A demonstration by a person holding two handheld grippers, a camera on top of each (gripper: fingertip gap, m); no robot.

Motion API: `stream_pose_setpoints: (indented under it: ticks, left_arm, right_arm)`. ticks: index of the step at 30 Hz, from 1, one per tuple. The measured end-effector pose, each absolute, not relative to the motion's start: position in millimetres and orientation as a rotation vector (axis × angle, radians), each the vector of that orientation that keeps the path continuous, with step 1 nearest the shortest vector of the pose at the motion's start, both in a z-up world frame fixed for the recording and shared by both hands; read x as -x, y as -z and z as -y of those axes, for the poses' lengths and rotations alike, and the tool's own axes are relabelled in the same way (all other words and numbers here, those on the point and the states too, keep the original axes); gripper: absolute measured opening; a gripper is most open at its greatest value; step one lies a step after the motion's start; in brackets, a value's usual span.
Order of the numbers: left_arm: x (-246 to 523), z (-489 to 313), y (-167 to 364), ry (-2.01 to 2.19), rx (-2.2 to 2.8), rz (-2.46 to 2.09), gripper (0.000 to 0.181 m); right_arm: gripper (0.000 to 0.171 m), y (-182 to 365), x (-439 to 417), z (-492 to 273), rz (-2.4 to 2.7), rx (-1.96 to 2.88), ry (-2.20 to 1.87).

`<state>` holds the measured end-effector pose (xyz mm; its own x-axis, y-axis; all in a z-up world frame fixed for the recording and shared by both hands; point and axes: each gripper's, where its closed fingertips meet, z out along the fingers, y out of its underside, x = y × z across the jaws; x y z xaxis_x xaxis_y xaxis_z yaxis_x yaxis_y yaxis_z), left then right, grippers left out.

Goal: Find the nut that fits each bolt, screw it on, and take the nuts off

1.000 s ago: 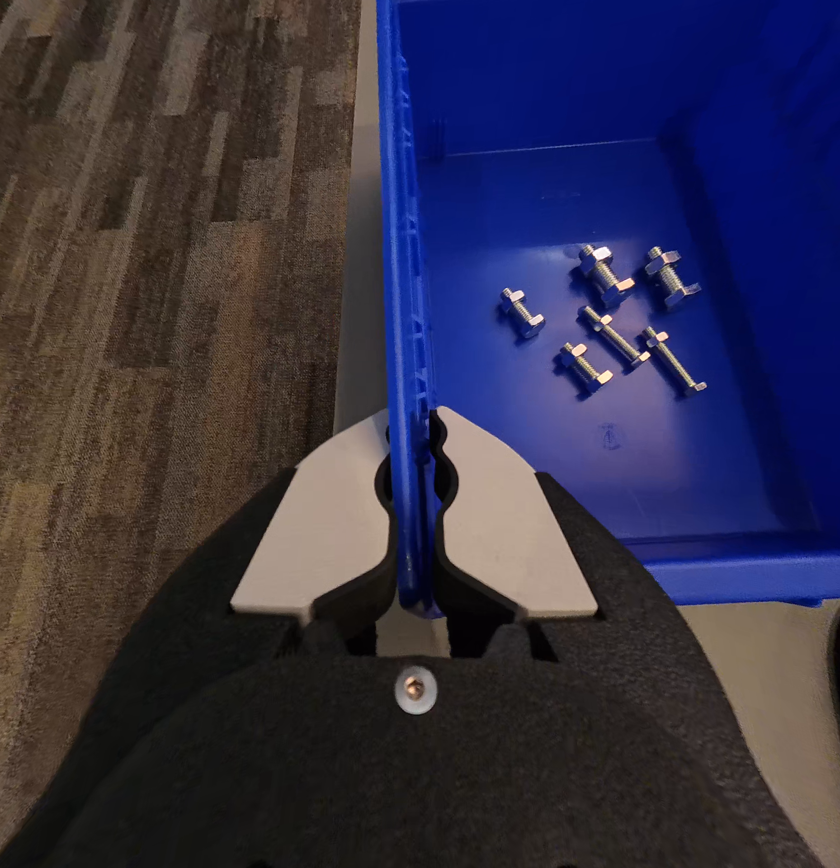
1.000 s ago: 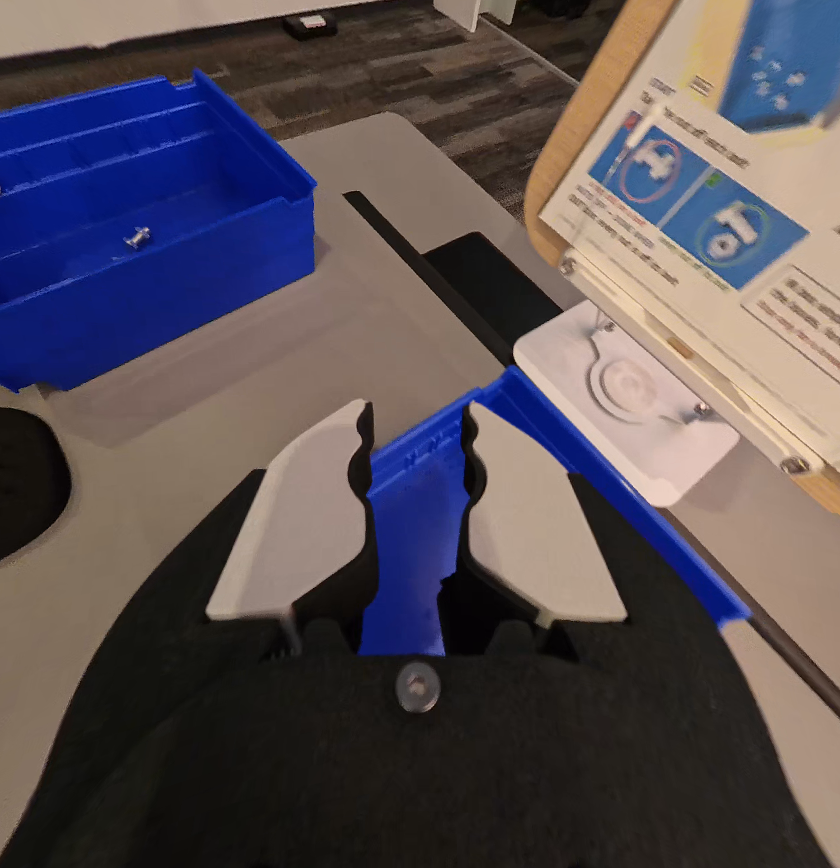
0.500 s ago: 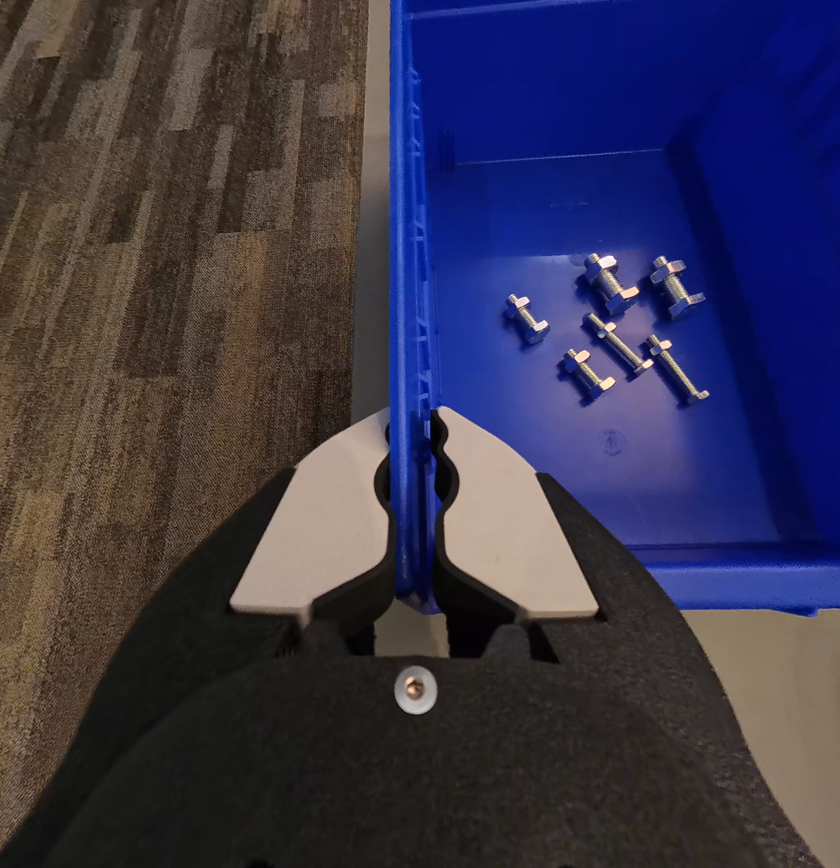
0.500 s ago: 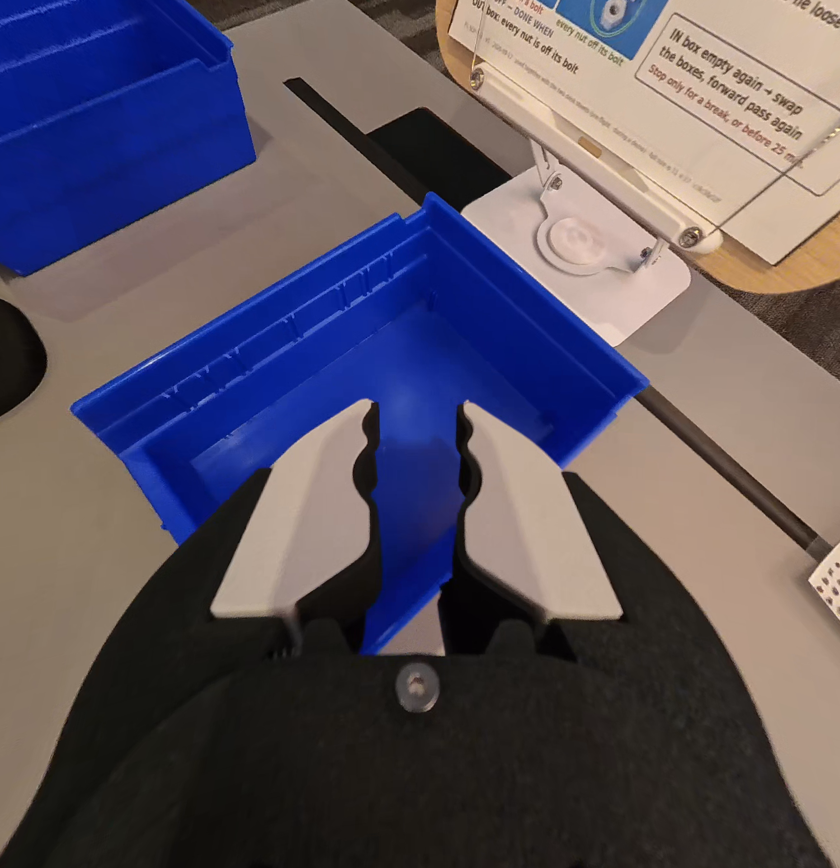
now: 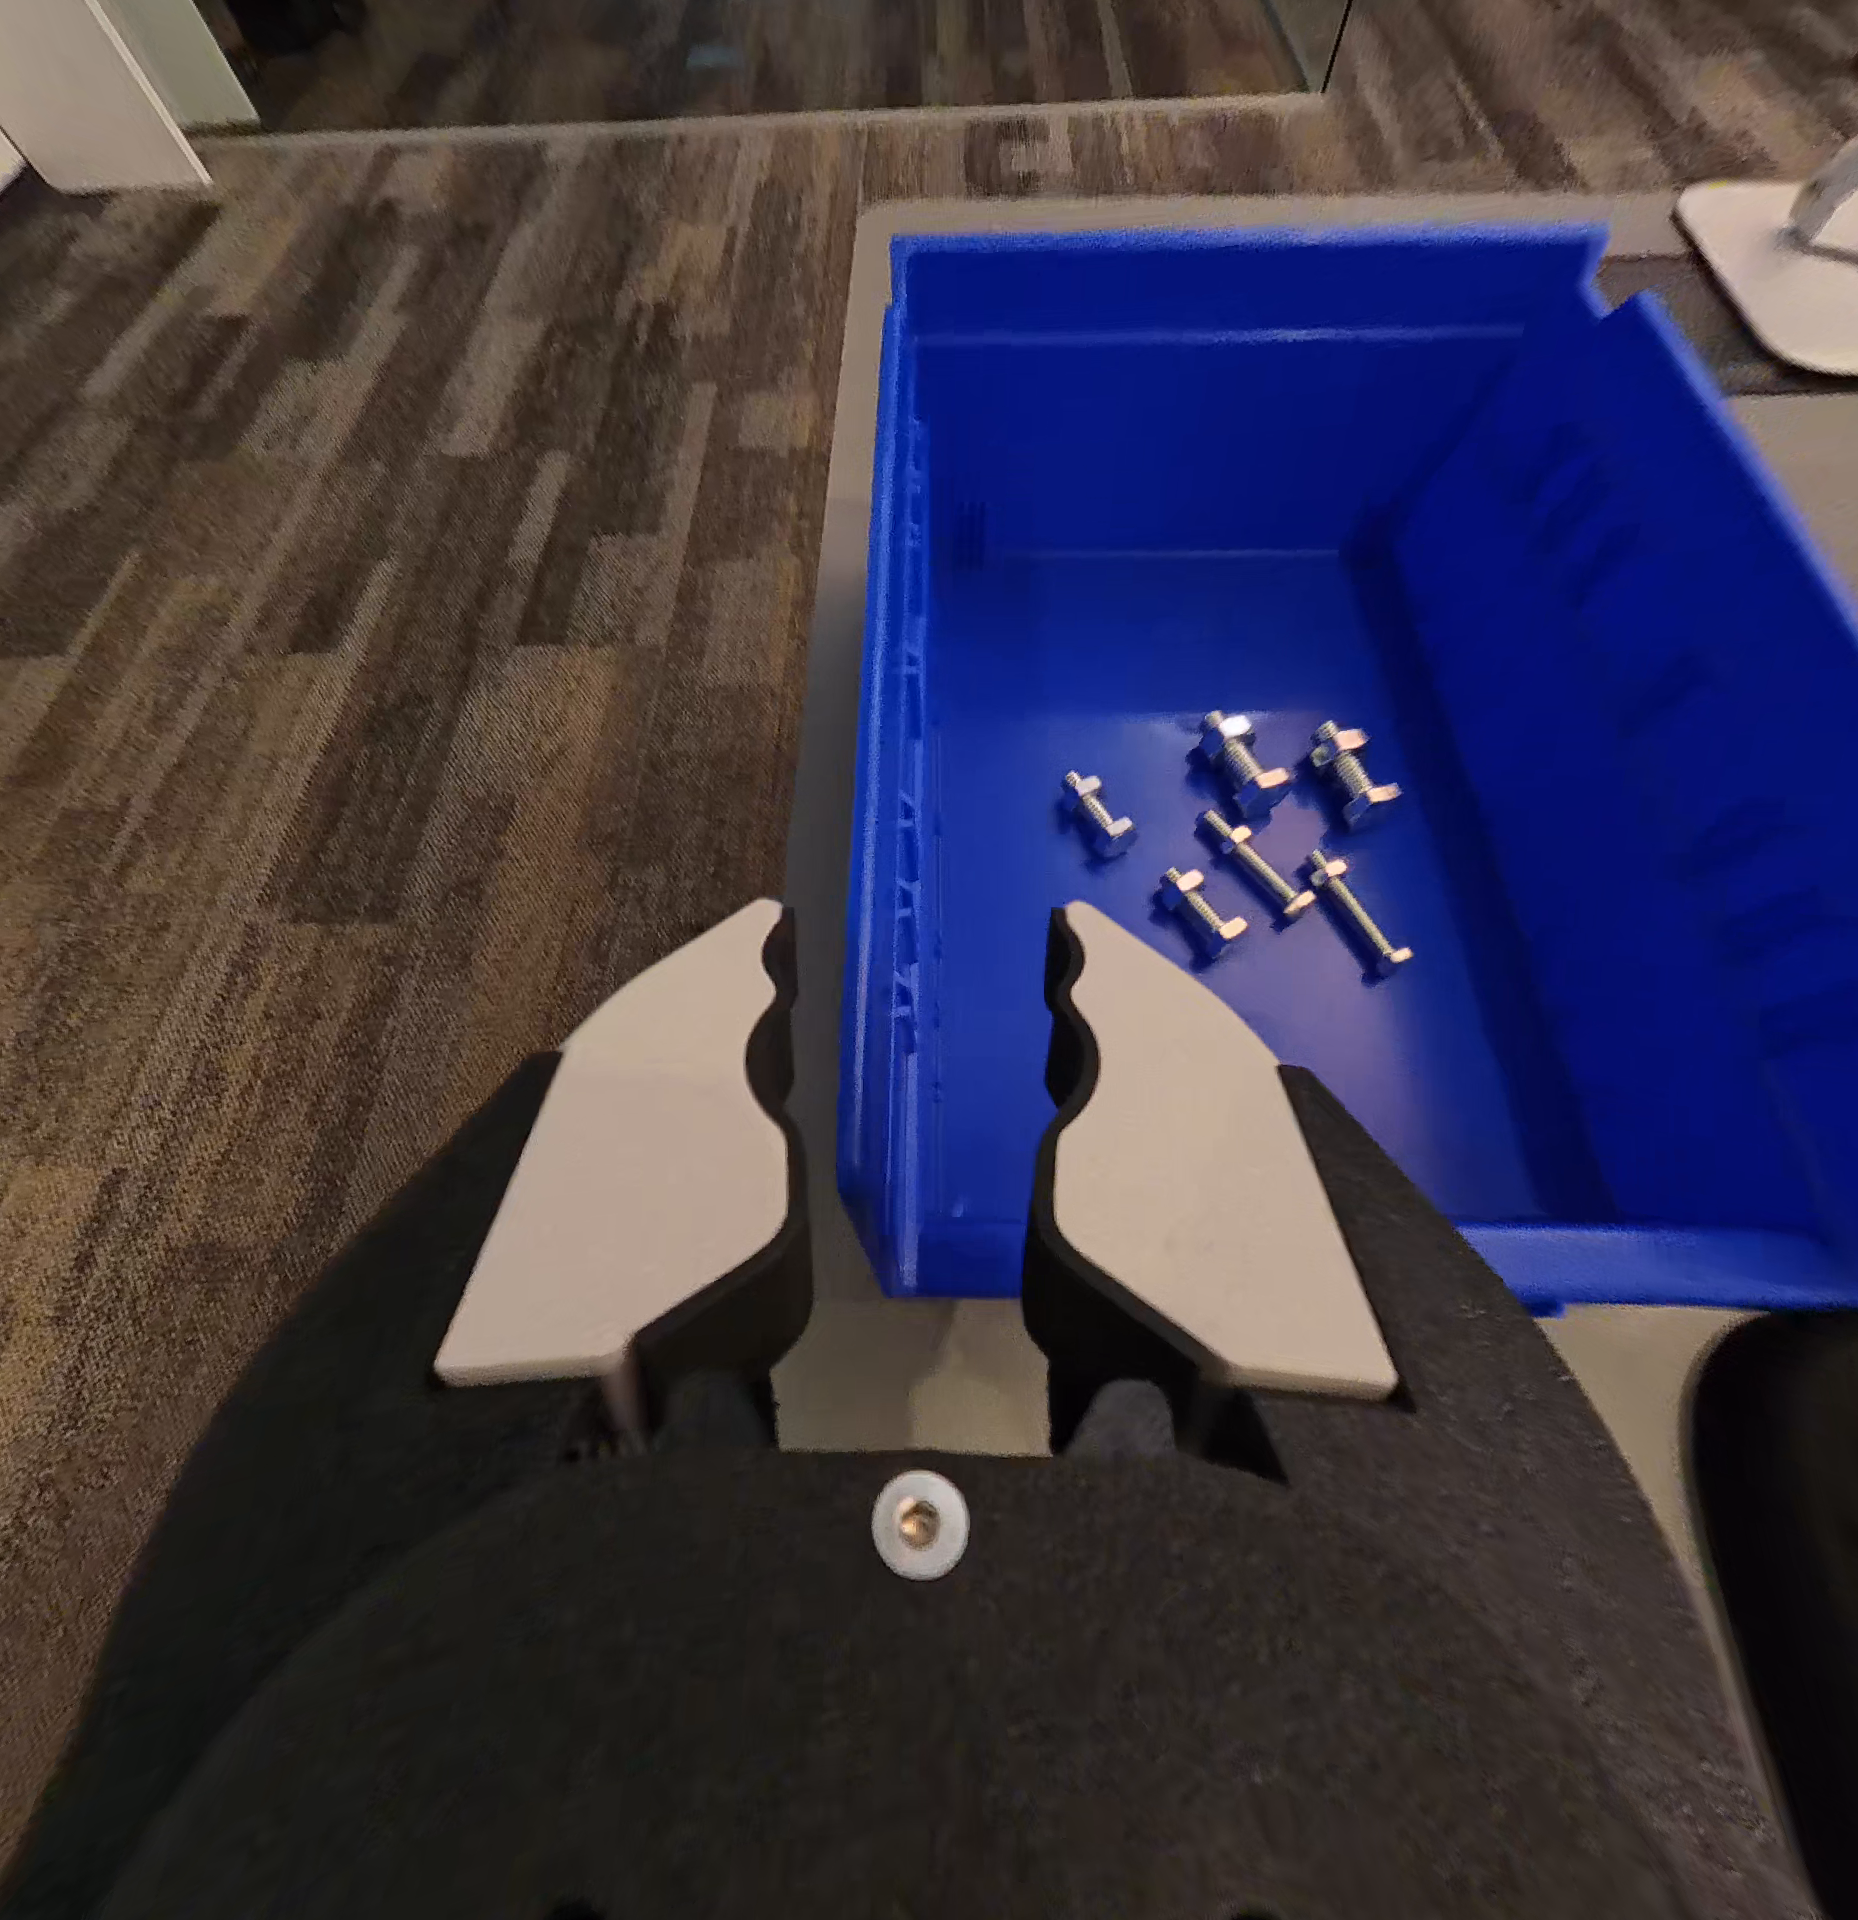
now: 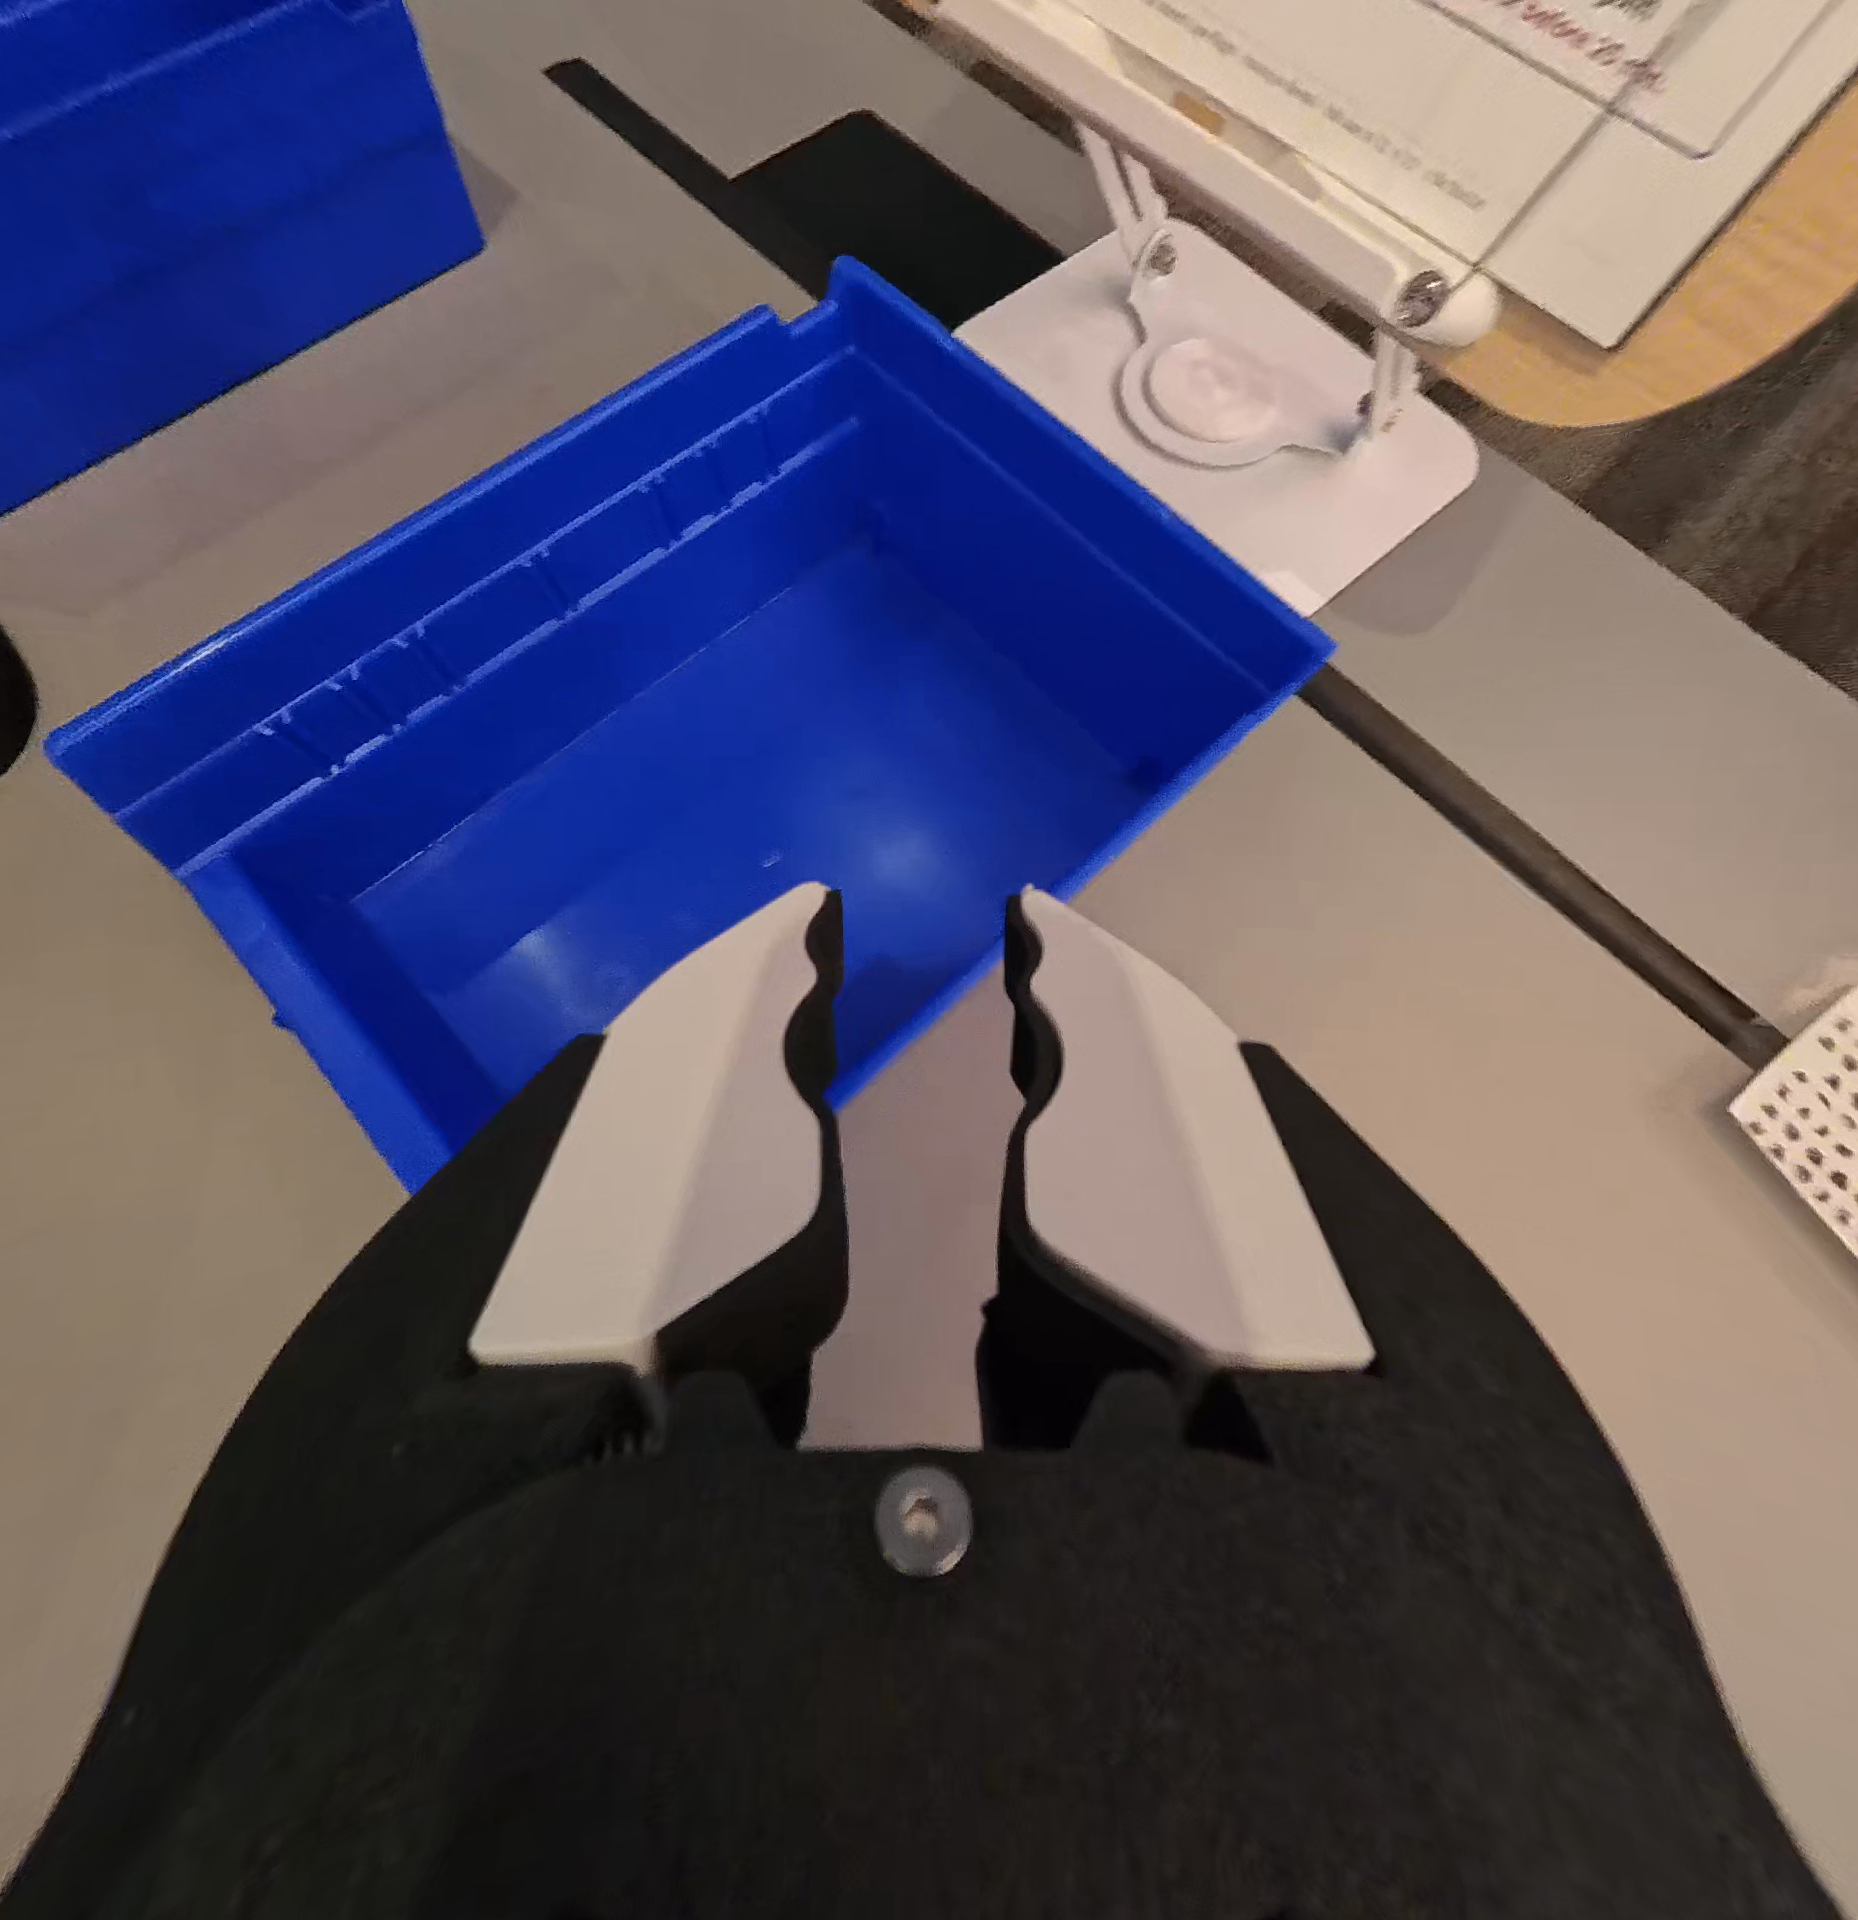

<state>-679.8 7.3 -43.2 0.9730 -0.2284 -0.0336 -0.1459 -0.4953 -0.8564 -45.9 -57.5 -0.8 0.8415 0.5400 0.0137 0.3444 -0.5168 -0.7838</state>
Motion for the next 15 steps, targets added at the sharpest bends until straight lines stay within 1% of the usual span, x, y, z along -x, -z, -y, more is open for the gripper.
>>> stream_pose_setpoints:
  ticks: [3,5,7,9,12,13,14,15]
  left_arm:
    - [672.9,6.2,22.6,0.114,2.038,-0.268,0.046]
    - [665.7,15.9,9.8,0.121,1.997,-0.277,0.046]
    - [654.9,25.8,-2.5,0.136,1.953,-0.299,0.045]
    - [644.0,35.2,-12.7,0.139,1.916,-0.324,0.046]
    - [626.3,47.6,-24.7,0.149,1.88,-0.37,0.045]
    - [620.8,50.7,-28.3,0.153,1.87,-0.379,0.045]
    - [614.8,53.4,-31.8,0.161,1.861,-0.39,0.045]
    - [608.7,55.8,-34.9,0.169,1.853,-0.399,0.044]
  right_arm:
    - [0.028,-3.4,33.6,55.3,0.596,2.127,-0.296]
    - [0.023,-3.3,41.5,61.8,0.581,2.122,-0.466]
    - [0.023,-0.8,38.4,62.3,0.531,2.127,-0.526]
    - [0.026,6.5,28.2,60.9,0.513,2.149,-0.492]
    - [0.037,20.7,13.1,58.4,0.416,2.23,-0.443]
    - [0.035,26.7,13.7,60.4,0.393,2.286,-0.485]
    - [0.026,30.7,17.7,62.3,0.384,2.326,-0.547]
    - [0.021,33.8,22.7,62.9,0.374,2.358,-0.605]
